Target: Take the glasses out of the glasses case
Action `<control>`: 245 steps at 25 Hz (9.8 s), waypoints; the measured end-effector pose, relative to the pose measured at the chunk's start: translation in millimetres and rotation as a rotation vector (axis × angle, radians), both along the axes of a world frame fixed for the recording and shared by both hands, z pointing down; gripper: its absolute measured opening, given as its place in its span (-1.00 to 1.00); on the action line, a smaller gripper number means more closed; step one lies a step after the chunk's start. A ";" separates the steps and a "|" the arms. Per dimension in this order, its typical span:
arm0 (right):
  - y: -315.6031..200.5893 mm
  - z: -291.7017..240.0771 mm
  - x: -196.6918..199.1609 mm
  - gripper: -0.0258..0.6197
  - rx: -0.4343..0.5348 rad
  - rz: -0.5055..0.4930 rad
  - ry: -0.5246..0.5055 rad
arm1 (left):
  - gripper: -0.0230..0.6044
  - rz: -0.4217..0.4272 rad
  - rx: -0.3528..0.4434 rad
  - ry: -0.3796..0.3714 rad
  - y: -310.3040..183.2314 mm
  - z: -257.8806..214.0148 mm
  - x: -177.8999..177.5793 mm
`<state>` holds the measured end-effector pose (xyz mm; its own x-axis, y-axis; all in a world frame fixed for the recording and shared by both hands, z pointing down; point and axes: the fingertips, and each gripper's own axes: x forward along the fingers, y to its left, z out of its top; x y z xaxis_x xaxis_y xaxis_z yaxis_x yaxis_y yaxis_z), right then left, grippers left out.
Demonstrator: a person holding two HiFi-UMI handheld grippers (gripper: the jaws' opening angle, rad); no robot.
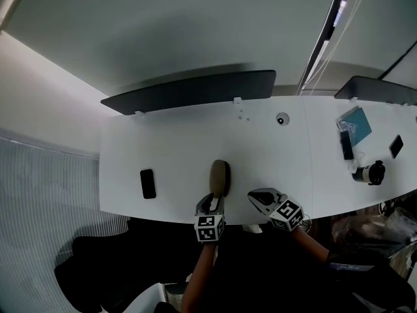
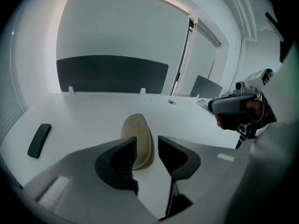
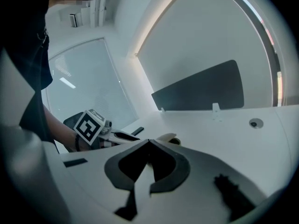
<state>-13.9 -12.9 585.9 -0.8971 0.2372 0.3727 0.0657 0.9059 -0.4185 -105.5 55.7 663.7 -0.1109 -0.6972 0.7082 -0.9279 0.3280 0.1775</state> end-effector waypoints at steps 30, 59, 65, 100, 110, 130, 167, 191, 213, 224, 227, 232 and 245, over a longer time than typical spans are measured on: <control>-13.7 104.0 -137.8 -0.90 0.052 -0.132 0.141 | 0.24 0.140 -0.128 0.322 -46.9 62.2 -43.4; 3.6 138.8 -90.6 -0.90 0.212 -0.210 0.347 | -0.21 -0.311 0.087 0.690 15.2 53.5 -112.0; 9.2 141.0 -92.4 -0.90 0.125 -0.108 0.368 | -0.71 -0.286 0.102 0.766 34.0 68.0 -111.5; -1.4 135.4 -162.6 -0.63 -0.004 0.171 0.675 | -0.84 -0.123 0.372 0.798 7.7 -25.5 -124.5; 5.7 166.7 -153.0 -0.76 -0.206 0.164 0.697 | -0.84 -0.118 0.366 0.834 16.3 -23.6 -119.1; 27.2 -36.7 -102.8 -0.85 -0.879 -0.073 -0.019 | -0.17 0.292 0.554 1.068 -61.6 -95.3 -56.0; -43.8 -41.2 -37.3 -0.31 0.390 -0.015 -0.053 | -0.20 -0.533 0.695 1.097 -125.5 -92.3 -42.7; -95.1 110.1 33.2 -0.59 -1.188 0.748 -0.066 | -0.20 -0.397 0.529 0.858 -56.2 -52.5 -90.8; -69.9 156.4 16.0 -0.52 -1.007 0.836 0.225 | -0.22 -0.449 0.264 0.789 28.5 38.5 -121.6; -59.8 155.6 33.8 -0.38 -0.907 0.851 0.325 | -0.22 -0.411 0.243 0.799 31.5 53.5 -129.7; -63.6 159.8 48.3 -0.36 -0.801 0.846 0.412 | -0.23 -0.391 0.229 0.803 29.4 59.0 -124.6; -61.4 161.6 57.1 -0.36 -0.572 0.763 0.593 | -0.28 -0.347 0.199 0.776 30.0 66.5 -120.5; -26.6 173.2 43.1 -0.33 -0.128 0.211 0.882 | -0.29 -0.314 0.203 0.769 24.2 57.7 -109.0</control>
<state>29.2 -39.5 759.0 -0.3287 0.1875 0.9256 -0.4870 0.8061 -0.3362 -214.5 79.9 721.4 0.1402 -0.8362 0.5302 -0.3971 0.4430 0.8038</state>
